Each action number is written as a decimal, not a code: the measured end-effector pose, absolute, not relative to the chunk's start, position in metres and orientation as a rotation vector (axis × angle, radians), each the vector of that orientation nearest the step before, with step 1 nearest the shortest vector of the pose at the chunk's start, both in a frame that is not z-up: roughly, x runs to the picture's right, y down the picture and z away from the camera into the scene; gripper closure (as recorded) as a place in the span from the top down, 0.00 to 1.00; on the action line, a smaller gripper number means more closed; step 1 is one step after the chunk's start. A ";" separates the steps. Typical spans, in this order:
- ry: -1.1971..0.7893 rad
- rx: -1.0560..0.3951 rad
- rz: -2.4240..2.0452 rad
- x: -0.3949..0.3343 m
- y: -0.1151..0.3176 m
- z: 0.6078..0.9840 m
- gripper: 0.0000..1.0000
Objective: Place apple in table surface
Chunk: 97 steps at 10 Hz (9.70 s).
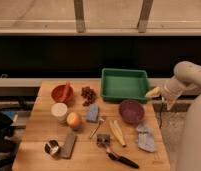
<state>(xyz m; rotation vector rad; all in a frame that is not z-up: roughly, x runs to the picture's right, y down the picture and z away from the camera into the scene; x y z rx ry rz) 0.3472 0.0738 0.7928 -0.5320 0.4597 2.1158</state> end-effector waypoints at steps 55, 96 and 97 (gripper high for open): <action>0.277 -0.904 1.042 -0.113 0.140 0.784 0.55; 0.282 -0.615 1.807 0.109 0.023 0.830 0.66; 0.254 -0.600 1.812 0.109 0.018 0.824 0.66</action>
